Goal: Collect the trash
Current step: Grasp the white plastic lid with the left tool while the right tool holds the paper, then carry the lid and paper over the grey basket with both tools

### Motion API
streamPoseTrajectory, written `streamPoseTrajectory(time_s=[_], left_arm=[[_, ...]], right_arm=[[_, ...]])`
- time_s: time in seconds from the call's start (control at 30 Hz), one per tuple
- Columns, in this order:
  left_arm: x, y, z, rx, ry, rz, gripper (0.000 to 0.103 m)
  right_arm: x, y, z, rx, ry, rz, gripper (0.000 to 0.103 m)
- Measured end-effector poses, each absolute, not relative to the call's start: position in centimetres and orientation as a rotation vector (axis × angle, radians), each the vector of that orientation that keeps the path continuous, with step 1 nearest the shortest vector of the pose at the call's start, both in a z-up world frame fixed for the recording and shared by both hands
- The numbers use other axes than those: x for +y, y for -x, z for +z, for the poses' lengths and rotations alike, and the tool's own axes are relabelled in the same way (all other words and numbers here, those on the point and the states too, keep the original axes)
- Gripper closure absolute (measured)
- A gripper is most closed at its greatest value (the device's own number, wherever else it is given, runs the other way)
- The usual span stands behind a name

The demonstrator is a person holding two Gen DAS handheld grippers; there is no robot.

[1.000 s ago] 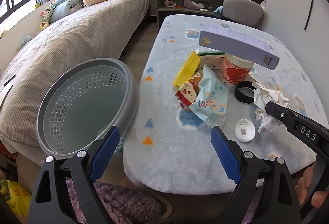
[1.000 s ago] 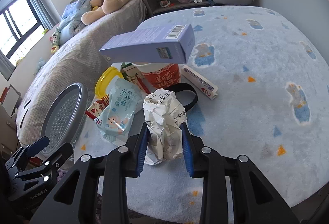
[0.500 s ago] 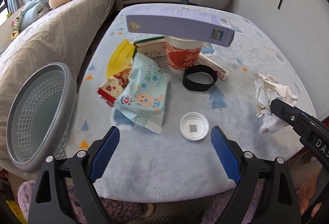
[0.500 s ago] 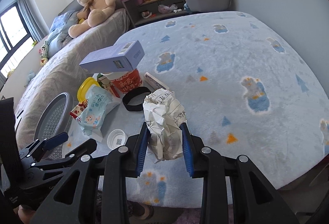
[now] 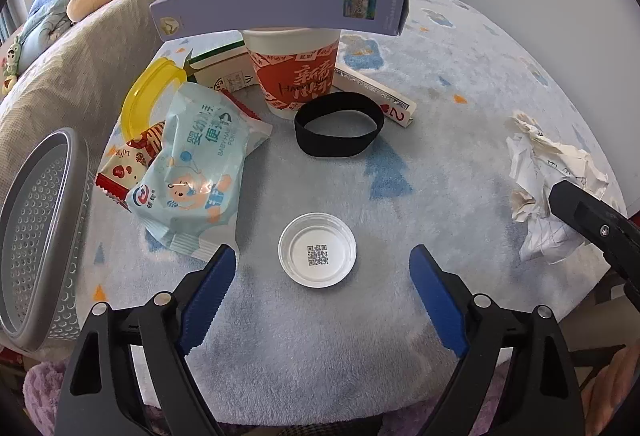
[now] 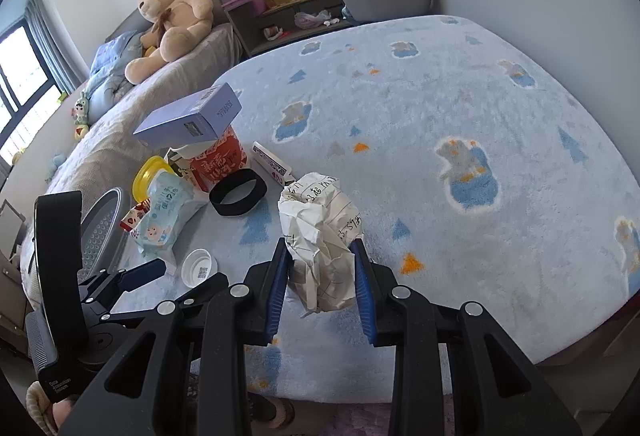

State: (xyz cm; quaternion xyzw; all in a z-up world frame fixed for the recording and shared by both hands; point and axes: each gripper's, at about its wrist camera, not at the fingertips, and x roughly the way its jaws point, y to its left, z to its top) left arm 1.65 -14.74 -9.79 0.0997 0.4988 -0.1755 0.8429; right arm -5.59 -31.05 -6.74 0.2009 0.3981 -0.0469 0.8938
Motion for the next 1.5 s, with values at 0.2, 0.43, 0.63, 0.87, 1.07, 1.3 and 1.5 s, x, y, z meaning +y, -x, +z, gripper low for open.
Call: streamPoseTrajectory(time_s=[0.2,0.43,0.63,0.87,1.07,1.3,1.5], left_arm=[[-15.7,-2.0,-10.6,1.069,-0.244,-0.379,0.040],[-16.2,-1.9,-10.9,1.060,-0.257,-0.399,0.064],[-16.2,-1.5,-9.9,1.028,-0.253,-0.402,0.064],[-14.3,-0.8,-6.6,0.942,-0.213,-0.408,0.064],[-11.5,-0.1,-3.8,0.864,-0.192,-0.403,0.064],[-6.4,0.0,-2.5,0.839,-0.136,-0.360,0.064],[-1.8,-0.7,-2.5,0.839,-0.090,-0.309,0.064]], right_arm=[[-31.6,5.7,-6.9,0.823,-0.438,-0.097,0.072],[-31.9,5.9,-7.1,0.824,-0.442,-0.099,0.072],[-31.9,5.9,-7.0,0.822,-0.438,-0.100,0.072],[-30.7,6.1,-6.3,0.823,-0.419,-0.104,0.072],[-28.3,5.8,-4.7,0.814,-0.392,-0.084,0.072],[-24.2,4.5,-3.1,0.802,-0.345,-0.032,0.072],[-20.8,2.8,-2.5,0.806,-0.314,0.012,0.072]])
